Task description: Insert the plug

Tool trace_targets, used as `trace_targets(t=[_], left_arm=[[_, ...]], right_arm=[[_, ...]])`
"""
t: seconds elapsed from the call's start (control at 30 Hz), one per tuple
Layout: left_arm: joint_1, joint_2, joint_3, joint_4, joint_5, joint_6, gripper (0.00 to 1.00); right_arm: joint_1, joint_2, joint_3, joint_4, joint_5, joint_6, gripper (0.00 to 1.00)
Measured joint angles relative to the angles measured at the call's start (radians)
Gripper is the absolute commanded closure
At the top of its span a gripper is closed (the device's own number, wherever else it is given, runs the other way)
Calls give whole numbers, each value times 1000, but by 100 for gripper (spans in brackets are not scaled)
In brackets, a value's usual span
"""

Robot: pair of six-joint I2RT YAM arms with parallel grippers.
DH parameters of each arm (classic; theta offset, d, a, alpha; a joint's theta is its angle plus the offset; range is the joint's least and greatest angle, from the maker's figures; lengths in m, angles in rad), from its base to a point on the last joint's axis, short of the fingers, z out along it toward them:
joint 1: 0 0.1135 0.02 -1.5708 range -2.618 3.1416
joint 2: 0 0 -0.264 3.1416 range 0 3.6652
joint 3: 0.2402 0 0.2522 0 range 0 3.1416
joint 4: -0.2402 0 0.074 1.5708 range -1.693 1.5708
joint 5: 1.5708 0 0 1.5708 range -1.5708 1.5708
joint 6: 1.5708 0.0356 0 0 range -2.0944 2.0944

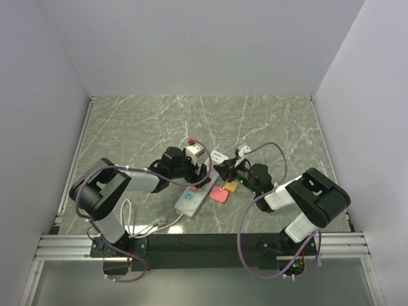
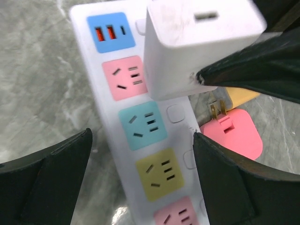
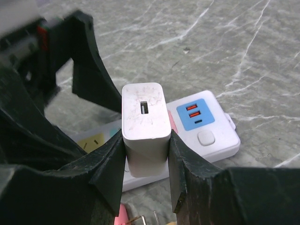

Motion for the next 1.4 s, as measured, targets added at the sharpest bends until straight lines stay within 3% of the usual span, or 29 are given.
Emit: trace_targets(t=[0.53,1.4], left_arm=[[113,-105,-49,-2,51,-88,6],[126,-103,-49,-1,93,-92,6]], right_arm=[[8,121,-5,137,-17,-61,100],[13,148,23,145,39,-158,100]])
